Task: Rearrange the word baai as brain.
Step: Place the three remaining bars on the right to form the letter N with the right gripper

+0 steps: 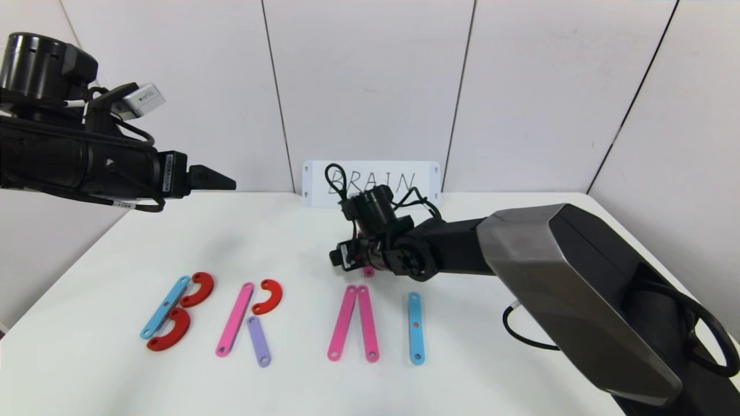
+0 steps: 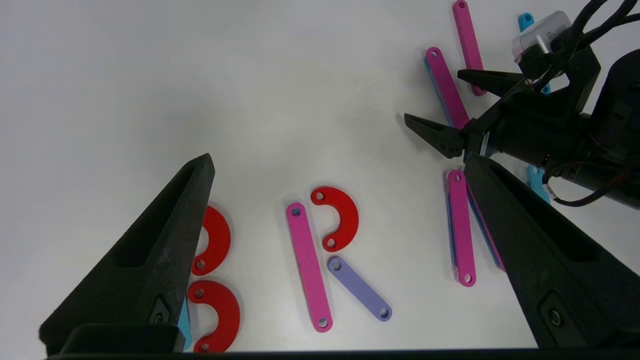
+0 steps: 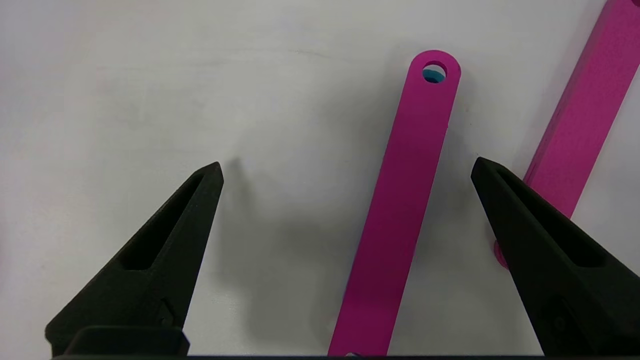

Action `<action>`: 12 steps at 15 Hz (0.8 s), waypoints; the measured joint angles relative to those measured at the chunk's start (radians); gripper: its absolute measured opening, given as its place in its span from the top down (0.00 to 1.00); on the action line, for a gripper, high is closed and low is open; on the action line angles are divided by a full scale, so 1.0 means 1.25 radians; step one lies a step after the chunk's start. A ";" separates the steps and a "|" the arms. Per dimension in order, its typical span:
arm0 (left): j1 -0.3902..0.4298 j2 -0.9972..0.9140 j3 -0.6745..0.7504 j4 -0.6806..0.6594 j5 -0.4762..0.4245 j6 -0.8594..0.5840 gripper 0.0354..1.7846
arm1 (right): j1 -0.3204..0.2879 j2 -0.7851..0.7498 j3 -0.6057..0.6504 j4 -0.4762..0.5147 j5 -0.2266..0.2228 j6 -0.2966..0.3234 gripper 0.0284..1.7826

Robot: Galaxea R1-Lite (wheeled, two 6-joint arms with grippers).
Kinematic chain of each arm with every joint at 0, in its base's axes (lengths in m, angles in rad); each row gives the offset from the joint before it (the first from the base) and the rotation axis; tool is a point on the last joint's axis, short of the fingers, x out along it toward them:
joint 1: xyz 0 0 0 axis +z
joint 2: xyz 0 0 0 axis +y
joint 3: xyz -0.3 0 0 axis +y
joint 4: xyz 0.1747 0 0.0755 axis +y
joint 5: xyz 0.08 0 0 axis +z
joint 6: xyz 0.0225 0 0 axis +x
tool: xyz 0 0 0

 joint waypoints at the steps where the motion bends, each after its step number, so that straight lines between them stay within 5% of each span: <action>1: 0.000 0.000 0.000 0.000 0.000 0.000 0.02 | 0.000 0.002 0.000 0.000 0.000 0.003 0.02; 9: -0.001 0.001 0.000 0.001 0.000 0.001 0.02 | 0.002 0.004 0.001 0.002 -0.012 0.013 0.03; 12: -0.002 0.001 0.000 0.002 0.000 0.001 0.02 | 0.003 0.004 0.002 0.002 -0.012 0.021 0.13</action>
